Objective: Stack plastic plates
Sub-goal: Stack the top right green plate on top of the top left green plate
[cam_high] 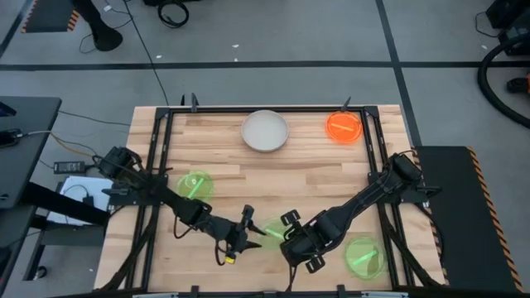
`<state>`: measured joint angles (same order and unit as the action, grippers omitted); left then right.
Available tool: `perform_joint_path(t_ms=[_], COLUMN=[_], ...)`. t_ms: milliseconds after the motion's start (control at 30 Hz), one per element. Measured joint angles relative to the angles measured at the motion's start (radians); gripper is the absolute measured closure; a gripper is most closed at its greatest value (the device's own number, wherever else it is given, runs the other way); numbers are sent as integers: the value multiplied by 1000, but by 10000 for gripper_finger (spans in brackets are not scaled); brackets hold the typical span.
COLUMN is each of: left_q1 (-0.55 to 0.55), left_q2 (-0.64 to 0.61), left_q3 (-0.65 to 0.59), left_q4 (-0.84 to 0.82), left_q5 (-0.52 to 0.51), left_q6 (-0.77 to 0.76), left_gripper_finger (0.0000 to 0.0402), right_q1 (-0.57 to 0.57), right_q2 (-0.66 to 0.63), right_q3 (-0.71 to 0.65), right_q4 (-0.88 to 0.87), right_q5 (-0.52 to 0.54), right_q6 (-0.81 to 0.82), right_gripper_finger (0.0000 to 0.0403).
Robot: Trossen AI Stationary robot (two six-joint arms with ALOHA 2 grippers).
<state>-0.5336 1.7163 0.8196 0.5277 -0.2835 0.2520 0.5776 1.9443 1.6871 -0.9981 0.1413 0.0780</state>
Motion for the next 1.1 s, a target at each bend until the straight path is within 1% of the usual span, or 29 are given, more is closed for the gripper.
perform_joint_path(t_ms=[100, 233, 367, 433, 500, 733, 900, 1000, 1100], left_q1=[-4, -4, 1, 0, -7, 2, 15, 10, 1], left_q2=[0, -4, -17, -23, -28, -23, -23, -22, -22], left_q3=[0, 0, 0, 0, 0, 0, 0, 0, 0], left_q4=[1, 1, 1, -1, 1, -4, -8, -8, -8], left_q5=[0, -1, 16, 59, 76, 68, 67, 79, 85], left_q6=[2, 3, -2, -16, -35, -33, 2, 45, 103], left_gripper_finger=[220, 221, 221, 221, 221, 221, 223, 234, 259], right_q1=[0, 2, 4, 4, 4, 2, 1, 1, 1], right_q2=[-1, -1, -1, -1, -1, -1, -1, -1, -1], right_q3=[0, 0, 0, 0, 0, 0, 0, 0, 0], right_q4=[8, 10, 9, 1, -1, 40, 88, 82, 83], right_q5=[-14, -70, -83, -83, -83, -56, -56, -56, -56], right_q6=[5, 6, 22, 29, 31, 4, -26, -20, -18], right_gripper_finger=[398, 398, 398, 398, 398, 398, 398, 398, 397])
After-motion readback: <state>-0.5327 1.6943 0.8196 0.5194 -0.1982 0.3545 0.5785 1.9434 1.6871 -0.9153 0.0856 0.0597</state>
